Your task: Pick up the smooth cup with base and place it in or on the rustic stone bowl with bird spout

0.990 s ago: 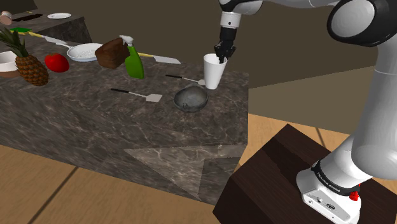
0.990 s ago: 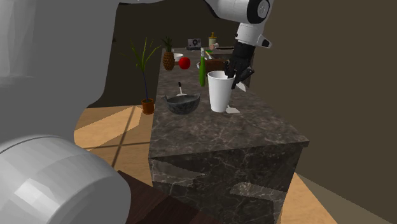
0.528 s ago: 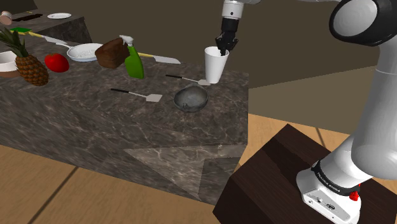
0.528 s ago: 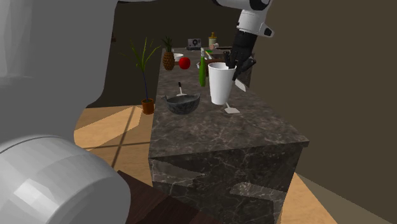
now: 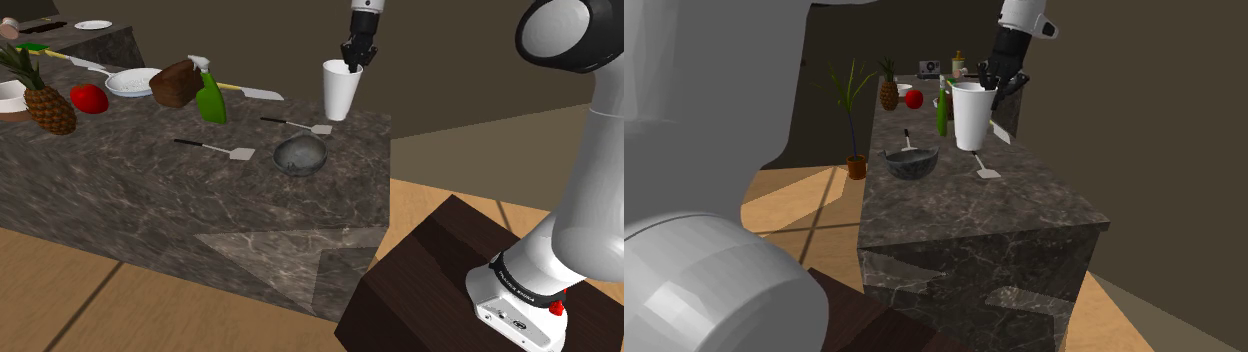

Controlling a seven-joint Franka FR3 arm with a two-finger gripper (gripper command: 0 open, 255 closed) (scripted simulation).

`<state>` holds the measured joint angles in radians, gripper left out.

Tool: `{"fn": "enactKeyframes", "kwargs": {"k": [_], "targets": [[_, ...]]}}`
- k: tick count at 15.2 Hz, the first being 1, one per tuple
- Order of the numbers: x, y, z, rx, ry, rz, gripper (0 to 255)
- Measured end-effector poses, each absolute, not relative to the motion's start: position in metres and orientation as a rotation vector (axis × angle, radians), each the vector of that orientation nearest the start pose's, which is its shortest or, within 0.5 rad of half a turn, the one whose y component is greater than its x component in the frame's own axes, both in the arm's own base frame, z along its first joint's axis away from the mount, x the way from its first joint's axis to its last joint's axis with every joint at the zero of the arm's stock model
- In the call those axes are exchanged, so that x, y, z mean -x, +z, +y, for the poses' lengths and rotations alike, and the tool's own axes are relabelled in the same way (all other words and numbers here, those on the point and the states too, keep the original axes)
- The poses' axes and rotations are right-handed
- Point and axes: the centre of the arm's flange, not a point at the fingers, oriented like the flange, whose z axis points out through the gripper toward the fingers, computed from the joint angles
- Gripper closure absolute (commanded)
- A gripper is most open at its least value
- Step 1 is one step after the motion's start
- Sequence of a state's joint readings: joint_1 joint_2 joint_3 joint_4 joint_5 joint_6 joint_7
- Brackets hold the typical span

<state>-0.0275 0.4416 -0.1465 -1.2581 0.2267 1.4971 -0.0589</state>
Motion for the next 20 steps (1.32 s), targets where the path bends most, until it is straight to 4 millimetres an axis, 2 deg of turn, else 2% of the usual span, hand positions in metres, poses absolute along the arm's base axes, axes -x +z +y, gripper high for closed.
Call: {"fn": "enactKeyframes", "kwargs": {"k": [8, 9, 12, 20], "targets": [[-0.663, 0.538, -0.070, 2.940, 0.263, 0.167, 255], [-0.660, 0.540, -0.065, 2.940, 0.264, 0.167, 255], [-0.655, 0.552, -0.036, 2.940, 0.264, 0.166, 255], [-0.634, 0.583, 0.067, 2.940, 0.263, 0.164, 255]]}}
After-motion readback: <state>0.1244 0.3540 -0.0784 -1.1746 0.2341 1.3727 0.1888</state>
